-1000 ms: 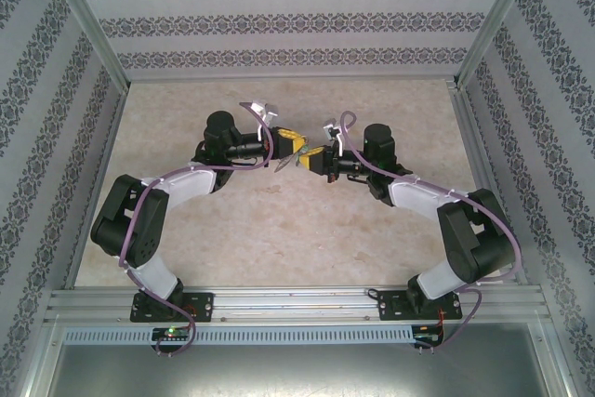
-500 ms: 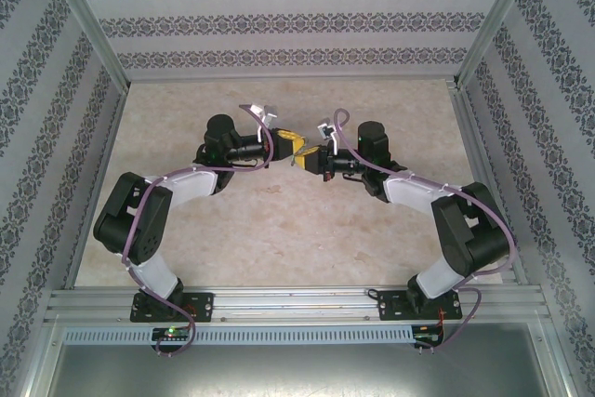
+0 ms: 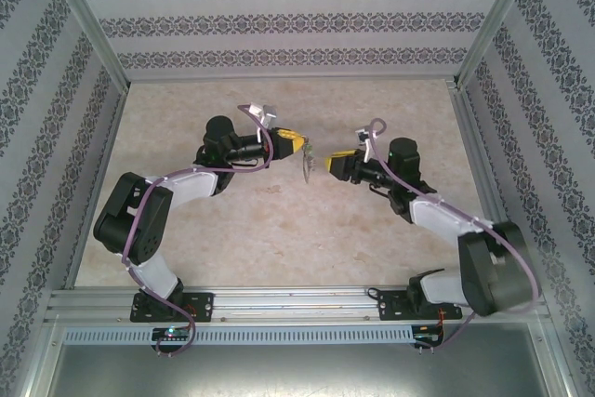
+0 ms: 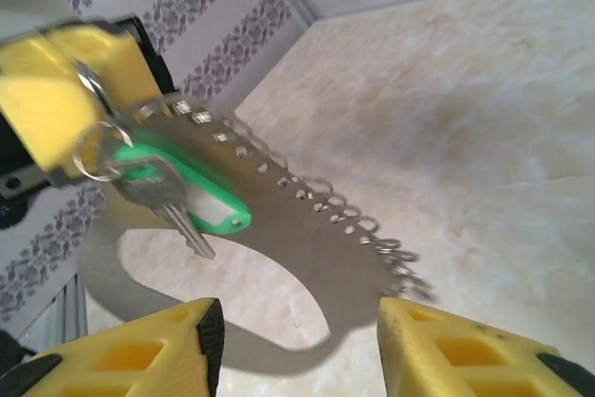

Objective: Put the keys on the keyring

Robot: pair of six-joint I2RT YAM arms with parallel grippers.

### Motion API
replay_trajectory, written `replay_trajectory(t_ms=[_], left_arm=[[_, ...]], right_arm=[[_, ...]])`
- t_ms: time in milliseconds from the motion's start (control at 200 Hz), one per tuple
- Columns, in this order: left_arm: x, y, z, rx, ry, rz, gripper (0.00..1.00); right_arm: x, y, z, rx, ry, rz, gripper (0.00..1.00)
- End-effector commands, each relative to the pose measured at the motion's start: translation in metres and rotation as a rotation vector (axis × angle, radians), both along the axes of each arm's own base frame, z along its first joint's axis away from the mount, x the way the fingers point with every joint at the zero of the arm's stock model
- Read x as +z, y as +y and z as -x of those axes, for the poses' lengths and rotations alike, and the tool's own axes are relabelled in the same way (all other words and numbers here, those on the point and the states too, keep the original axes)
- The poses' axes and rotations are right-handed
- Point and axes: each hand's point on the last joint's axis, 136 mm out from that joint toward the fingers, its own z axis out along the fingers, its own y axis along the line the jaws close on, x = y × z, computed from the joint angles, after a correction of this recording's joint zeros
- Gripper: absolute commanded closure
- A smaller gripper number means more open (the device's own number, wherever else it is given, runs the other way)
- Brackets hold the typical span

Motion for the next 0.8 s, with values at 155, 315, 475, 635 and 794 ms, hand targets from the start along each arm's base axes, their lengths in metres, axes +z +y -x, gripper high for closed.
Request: replay_trajectory(t_ms=[155,315,475,635,794], left_arm=[[0.017,-0.001,0.009,-0.019,-0.066,0.042,1.0],[0.017,-0.002,0.01,-0.022,-0.062,0.044,1.0],[0.016,-0.003,0.011,-0.025,-0.055,0.044,1.0],[0.018,-0.003,0.011,-0.027,-0.056,0.045,1.0],[0.018,-0.004,0.011,-0.033,-0.056,0.045,1.0]], right_arm=[[0.039,-0.01,-0.003,-0.089,-0.075,-0.032,0.49],[0.058,0.006,-0.007,-0.041,-0.109,-0.074,0.49],[0.066,0.025,-0.01,0.01,-0.136,-0.097,0.5],[0.071,0.039,-0.009,0.054,-0.157,-0.111,0.52],[0.074,0.047,-0.01,0.078,-0.17,-0.12,0.56]])
